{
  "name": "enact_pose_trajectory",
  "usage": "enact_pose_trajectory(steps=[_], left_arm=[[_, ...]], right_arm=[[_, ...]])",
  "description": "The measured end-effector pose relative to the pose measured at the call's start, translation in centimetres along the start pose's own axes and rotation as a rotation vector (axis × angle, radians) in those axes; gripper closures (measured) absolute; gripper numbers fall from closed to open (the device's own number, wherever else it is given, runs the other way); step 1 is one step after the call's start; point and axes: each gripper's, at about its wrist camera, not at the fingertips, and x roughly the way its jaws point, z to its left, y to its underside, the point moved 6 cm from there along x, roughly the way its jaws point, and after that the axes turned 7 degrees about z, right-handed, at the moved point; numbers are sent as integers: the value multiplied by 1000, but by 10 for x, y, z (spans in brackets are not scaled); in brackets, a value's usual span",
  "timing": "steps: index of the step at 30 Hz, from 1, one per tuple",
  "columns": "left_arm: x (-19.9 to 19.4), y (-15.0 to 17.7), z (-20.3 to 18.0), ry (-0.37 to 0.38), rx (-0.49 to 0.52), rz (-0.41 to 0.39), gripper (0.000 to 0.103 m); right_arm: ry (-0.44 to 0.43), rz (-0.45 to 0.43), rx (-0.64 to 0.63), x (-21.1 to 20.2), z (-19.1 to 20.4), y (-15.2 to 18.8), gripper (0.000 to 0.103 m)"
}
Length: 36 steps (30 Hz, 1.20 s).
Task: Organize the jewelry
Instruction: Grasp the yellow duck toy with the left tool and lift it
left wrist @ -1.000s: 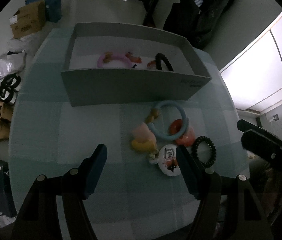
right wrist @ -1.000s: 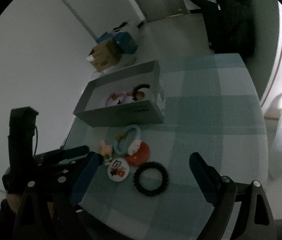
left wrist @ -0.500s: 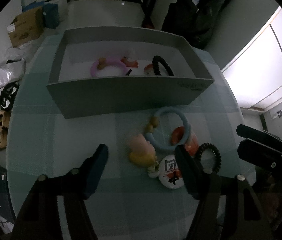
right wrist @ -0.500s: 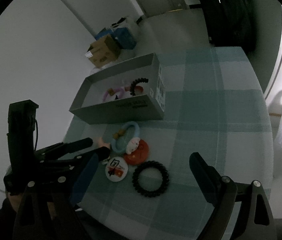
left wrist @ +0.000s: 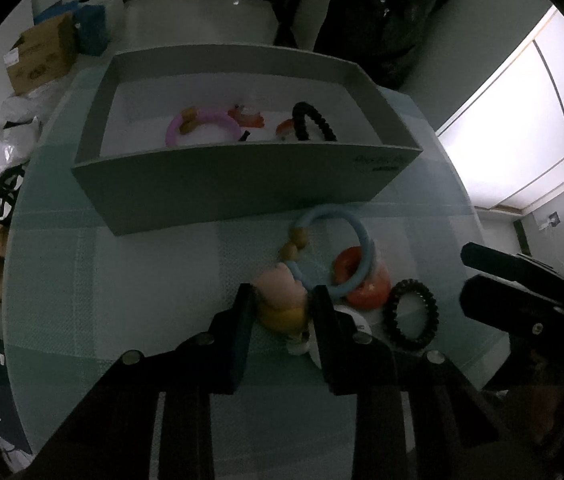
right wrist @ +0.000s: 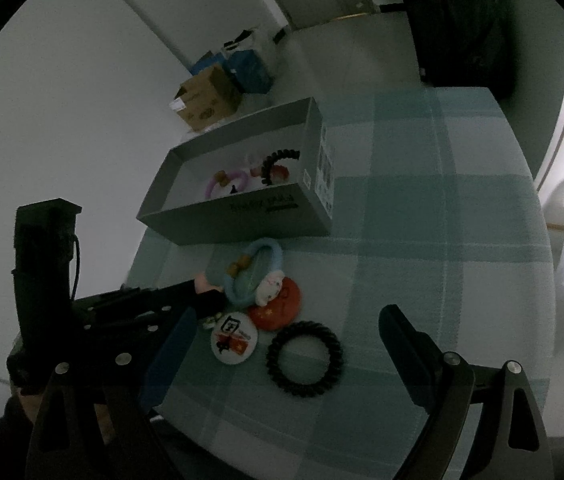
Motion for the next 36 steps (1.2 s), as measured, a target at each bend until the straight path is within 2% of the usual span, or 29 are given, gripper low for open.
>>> enact_pose_trajectory(steps=[11,18,25,32,36], left_arm=[[-9,-1,2,3,-15,-20,79],[-36,-4,4,57,-49,-87,79],[-61,-9,11,115,-110,-167,79],[-68,-15,17,138,-149,-208,79],[-72,-15,22,142,-158,-222,79]], right_arm=[[5,29,-22,10,4,4,10],[-33,39,-31,10,8,7,10],[-79,25,-145,10,38,13,12],[-75,39,-275,21,67,19,31],[-10,47,-357,35,83,22,42]])
